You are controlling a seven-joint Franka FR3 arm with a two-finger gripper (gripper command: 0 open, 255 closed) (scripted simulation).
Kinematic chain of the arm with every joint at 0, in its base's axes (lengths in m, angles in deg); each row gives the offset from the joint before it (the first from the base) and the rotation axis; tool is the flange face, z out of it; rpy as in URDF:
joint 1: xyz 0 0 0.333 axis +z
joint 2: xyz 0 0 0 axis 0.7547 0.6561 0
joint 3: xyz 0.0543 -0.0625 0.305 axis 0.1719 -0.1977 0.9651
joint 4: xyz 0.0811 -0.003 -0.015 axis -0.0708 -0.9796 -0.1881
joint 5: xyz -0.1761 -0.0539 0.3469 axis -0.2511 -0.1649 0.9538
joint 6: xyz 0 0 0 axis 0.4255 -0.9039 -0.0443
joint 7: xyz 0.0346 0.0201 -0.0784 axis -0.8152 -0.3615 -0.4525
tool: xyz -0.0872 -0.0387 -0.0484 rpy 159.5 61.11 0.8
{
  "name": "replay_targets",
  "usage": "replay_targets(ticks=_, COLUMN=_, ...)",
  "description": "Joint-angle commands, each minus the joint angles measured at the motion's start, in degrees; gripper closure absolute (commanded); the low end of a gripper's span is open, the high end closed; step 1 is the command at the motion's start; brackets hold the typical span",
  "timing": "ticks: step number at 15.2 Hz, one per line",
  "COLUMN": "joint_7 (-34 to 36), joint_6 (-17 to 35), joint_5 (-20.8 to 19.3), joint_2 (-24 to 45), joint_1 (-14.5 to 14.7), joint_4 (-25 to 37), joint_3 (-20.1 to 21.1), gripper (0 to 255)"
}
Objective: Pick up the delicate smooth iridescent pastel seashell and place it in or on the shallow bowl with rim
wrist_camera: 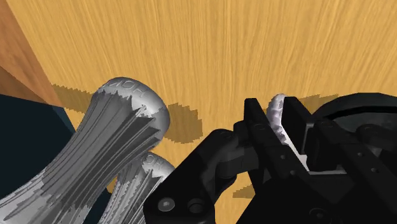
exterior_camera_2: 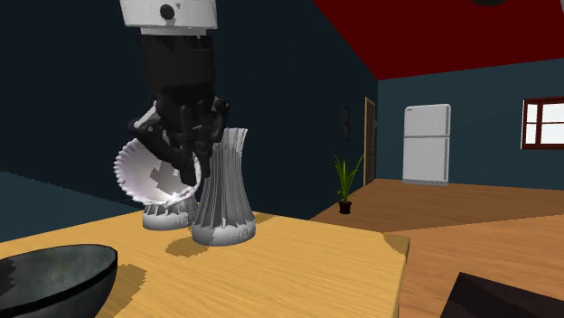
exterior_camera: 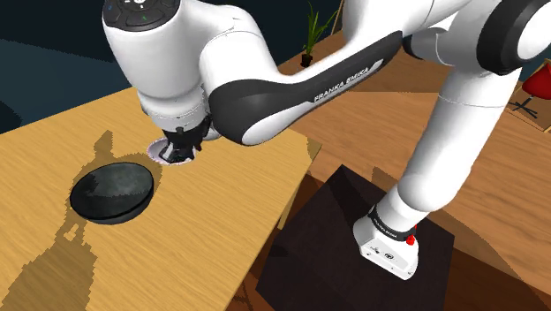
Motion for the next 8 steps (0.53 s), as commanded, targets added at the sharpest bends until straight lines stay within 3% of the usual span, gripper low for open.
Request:
replay_targets(ticks=1, joint_7=2.5, joint_6=-4.2, joint_5=-5.2, joint_2=7.1, joint_1=6.6, joint_4=6.8, joint_3=-2.9, gripper=255)
replay_targets(ticks=8, joint_7=0.6, joint_6=-15.7, joint_5=-14.6, joint_2=25.3, joint_1=26.9, joint_4=34.9, joint_3=-11.8, gripper=255)
